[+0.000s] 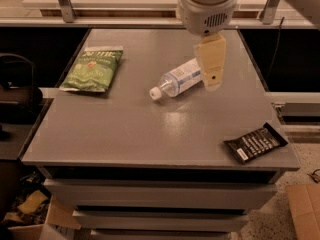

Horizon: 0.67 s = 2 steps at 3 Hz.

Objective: Pick green jalapeno chip bag

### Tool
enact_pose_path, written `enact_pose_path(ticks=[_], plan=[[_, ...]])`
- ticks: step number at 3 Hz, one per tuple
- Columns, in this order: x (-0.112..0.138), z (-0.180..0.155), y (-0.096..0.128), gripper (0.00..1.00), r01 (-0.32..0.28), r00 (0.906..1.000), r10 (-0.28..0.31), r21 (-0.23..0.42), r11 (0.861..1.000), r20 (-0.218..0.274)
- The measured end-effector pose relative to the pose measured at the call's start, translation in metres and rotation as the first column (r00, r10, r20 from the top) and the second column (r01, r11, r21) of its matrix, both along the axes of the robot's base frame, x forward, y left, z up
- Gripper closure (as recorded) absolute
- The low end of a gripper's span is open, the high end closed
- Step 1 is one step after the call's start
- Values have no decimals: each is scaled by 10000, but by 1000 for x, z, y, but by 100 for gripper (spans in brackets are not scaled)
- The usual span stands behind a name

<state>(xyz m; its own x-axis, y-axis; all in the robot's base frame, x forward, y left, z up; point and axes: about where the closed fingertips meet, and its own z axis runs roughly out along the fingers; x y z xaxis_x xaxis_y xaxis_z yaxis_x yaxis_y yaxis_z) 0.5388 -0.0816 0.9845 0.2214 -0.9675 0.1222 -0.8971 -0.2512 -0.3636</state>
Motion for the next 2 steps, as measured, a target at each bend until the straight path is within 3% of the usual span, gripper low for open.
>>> enact_pose_path(ticks=[1, 2], plan=[[0, 1, -1, 0, 13, 10000, -13, 31, 10000, 35], [1, 7, 8, 0, -487, 9981, 487, 2, 9988, 390]])
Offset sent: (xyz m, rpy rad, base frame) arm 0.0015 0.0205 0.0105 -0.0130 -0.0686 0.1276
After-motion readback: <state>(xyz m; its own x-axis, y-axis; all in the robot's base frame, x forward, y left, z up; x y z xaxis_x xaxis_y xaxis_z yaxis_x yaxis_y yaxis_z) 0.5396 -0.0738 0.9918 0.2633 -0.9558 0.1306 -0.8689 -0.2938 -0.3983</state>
